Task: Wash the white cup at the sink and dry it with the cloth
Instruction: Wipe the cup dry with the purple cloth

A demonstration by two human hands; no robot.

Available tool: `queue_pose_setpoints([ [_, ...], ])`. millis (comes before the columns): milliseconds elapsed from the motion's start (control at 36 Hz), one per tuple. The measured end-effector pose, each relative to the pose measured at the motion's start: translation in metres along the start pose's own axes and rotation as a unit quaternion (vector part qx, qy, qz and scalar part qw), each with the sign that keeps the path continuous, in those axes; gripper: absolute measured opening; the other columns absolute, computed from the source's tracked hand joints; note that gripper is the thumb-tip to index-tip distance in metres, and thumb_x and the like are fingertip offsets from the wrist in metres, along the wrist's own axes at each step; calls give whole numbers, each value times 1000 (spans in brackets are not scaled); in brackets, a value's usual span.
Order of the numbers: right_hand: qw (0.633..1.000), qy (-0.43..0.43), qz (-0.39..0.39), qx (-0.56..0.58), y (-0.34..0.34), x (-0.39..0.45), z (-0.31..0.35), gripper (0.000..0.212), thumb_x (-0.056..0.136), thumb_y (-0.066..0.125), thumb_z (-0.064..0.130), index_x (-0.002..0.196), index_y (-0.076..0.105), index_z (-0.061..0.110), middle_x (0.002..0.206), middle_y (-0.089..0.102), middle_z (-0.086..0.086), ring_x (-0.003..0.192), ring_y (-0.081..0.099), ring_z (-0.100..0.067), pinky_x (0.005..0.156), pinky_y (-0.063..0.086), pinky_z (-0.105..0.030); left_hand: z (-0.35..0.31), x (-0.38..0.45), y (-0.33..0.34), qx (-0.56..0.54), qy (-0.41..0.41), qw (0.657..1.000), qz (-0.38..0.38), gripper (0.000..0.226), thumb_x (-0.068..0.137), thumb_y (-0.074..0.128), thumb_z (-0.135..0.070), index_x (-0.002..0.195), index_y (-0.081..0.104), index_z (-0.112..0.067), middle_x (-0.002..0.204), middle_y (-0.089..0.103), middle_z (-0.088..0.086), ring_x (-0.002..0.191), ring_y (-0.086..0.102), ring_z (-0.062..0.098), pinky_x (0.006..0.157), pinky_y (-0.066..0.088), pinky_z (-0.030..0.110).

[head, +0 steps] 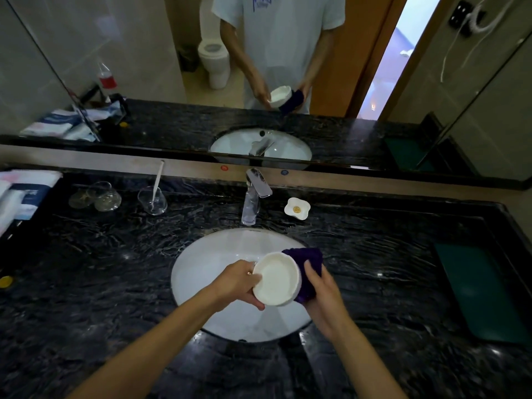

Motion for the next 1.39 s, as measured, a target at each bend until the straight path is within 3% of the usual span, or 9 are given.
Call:
queue_pose_setpoints([
  [111, 996, 35, 7, 86, 5, 0, -4, 48, 101, 41, 48, 133, 61, 19, 136, 63, -11, 127, 57, -32, 105, 43, -55, -6, 1, 2, -29, 16, 999, -15, 21, 97, 48, -5, 107, 65, 1, 112, 65, 25, 75, 75, 33, 79, 61, 54],
  [222, 987, 71, -9, 145, 15, 4, -12, 49, 102, 37, 51, 112, 75, 22, 124, 70, -13, 116, 63, -32, 104, 44, -54, -11, 2, 7, -75, 30, 997, -3, 27, 98, 44, -2, 112, 66, 5, 109, 67, 31, 67, 68, 29, 81, 61, 52],
  [333, 969, 115, 1, 220, 25, 7, -29, 57, 98, 41, 53, 134, 58, 13, 136, 60, -23, 129, 52, -42, 100, 46, -58, -14, 5, 7, -93, 38, 995, -19, 28, 97, 43, -2, 113, 65, 6, 107, 67, 35, 64, 67, 30, 80, 61, 52],
  [417, 960, 127, 23, 247, 33, 6, -34, 53, 100, 42, 49, 132, 58, 10, 129, 65, -24, 122, 56, -43, 94, 46, -58, -12, 5, 3, -94, 38, 994, -42, 28, 95, 44, -2, 110, 66, 6, 106, 67, 35, 66, 69, 33, 76, 62, 54],
  [556, 971, 125, 39, 201, 31, -3, -34, 48, 101, 45, 42, 133, 57, 9, 131, 62, -26, 123, 56, -46, 100, 44, -68, -6, -1, -3, -59, 24, 996, -68, 26, 87, 47, -5, 99, 69, 2, 96, 70, 29, 69, 72, 39, 72, 61, 56],
  [722, 982, 110, 46, 148, 16, -14, -17, 46, 102, 42, 41, 132, 58, 10, 129, 66, -21, 121, 60, -43, 95, 50, -65, -10, -11, -8, 7, 33, 998, -60, 25, 94, 42, 0, 89, 66, -5, 85, 72, 17, 63, 73, 32, 70, 64, 44],
  [972, 975, 99, 25, 197, 35, -13, -10, 48, 102, 42, 44, 130, 59, 9, 125, 67, -23, 120, 59, -44, 100, 44, -68, -27, -11, -3, -46, 76, 996, 0, 29, 94, 41, 1, 106, 66, 8, 81, 71, 19, 58, 65, 26, 71, 62, 44],
  [1139, 964, 134, 70, 218, 46, -21, -21, 46, 101, 47, 38, 134, 56, 8, 132, 61, -28, 122, 56, -51, 105, 37, -71, -13, -7, -10, -77, 51, 994, -55, 26, 89, 44, 3, 100, 66, 10, 79, 67, 24, 54, 67, 29, 76, 58, 62],
  [1389, 978, 126, 67, 155, 17, -32, -6, 45, 101, 43, 39, 133, 57, 10, 132, 63, -22, 120, 60, -45, 99, 45, -69, -5, -20, -12, -50, 50, 997, 5, 27, 96, 44, 2, 108, 67, 9, 89, 70, 17, 57, 68, 24, 69, 63, 41],
])
Point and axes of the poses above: each hand's wrist, its own x-axis towards the middle knuckle, its own y-axis out of the palm, z = x × y, the point moved 6 cm from there along x, towards the middle knuckle
